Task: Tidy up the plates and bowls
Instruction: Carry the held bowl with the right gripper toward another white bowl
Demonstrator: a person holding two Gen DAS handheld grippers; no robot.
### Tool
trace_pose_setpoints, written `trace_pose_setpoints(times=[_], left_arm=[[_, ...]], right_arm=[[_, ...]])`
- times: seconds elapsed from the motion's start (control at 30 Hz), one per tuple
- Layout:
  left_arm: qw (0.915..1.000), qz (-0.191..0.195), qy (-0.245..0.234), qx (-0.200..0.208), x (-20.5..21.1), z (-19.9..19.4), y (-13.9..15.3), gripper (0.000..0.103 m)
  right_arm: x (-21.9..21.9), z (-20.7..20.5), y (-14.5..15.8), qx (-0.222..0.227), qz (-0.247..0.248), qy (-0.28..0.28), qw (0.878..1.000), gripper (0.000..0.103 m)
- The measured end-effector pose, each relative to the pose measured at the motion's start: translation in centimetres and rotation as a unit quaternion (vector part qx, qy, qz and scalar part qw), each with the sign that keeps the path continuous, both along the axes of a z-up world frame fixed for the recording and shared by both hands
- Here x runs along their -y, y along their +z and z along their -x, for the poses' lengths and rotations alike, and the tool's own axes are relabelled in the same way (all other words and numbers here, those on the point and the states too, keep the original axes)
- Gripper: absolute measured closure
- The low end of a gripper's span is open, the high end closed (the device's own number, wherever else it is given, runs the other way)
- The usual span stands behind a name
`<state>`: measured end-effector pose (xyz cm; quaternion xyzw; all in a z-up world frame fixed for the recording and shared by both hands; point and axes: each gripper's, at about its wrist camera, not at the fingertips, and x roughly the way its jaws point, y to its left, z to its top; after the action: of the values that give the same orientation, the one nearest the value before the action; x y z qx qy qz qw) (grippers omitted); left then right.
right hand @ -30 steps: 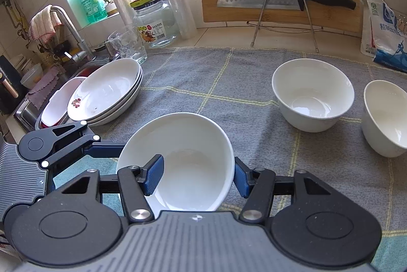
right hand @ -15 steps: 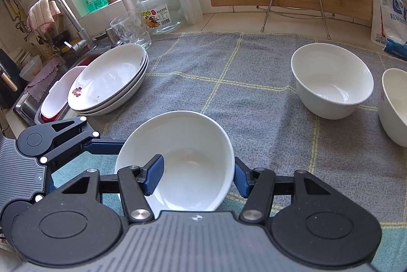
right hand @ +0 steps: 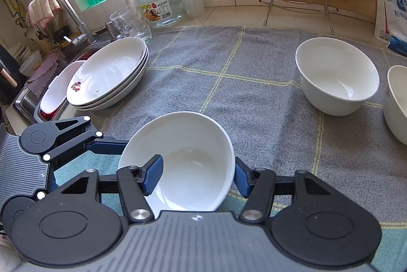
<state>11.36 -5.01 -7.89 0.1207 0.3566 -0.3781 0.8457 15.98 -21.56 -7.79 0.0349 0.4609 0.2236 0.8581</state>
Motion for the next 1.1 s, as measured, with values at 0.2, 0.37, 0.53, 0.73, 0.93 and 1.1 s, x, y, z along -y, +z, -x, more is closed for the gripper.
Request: trace_pose_setpoints(times=[0.2, 0.37, 0.53, 0.73, 0.93, 1.1], left_arm=[[0.9999, -0.004, -0.001, 0.012, 0.0, 0.3, 0.3, 0.008], [0.9999, 0.001, -0.003, 0.016, -0.4, 0.6, 1.3, 0.008], [0.9994, 0.009, -0.004, 0.032, -0.4, 0.6, 2.6, 0.008], [0.9987, 0.018, -0.005, 0.047, 0.7, 0.0, 3.5, 0.008], [0.9983, 0.019, 0.003, 0.056, 2.9, -0.7, 4.0, 0.008], [0.9978, 0.008, 0.019, 0.063, 5.3, -1.8, 3.9, 0.008]], right_arm=[[0.1, 0.0, 0.6, 0.019, 0.000, -0.004, 1.000, 0.007], [0.5, -0.2, 1.1, 0.030, 0.008, -0.010, 0.999, 0.005], [1.1, -0.2, 1.9, 0.047, 0.018, -0.019, 0.999, 0.003], [2.4, -0.3, 2.5, 0.063, 0.027, -0.032, 0.997, 0.002], [4.5, -0.8, 3.3, 0.079, 0.041, -0.038, 0.995, 0.002], [7.1, -1.9, 4.2, 0.093, 0.056, -0.035, 0.993, 0.002]])
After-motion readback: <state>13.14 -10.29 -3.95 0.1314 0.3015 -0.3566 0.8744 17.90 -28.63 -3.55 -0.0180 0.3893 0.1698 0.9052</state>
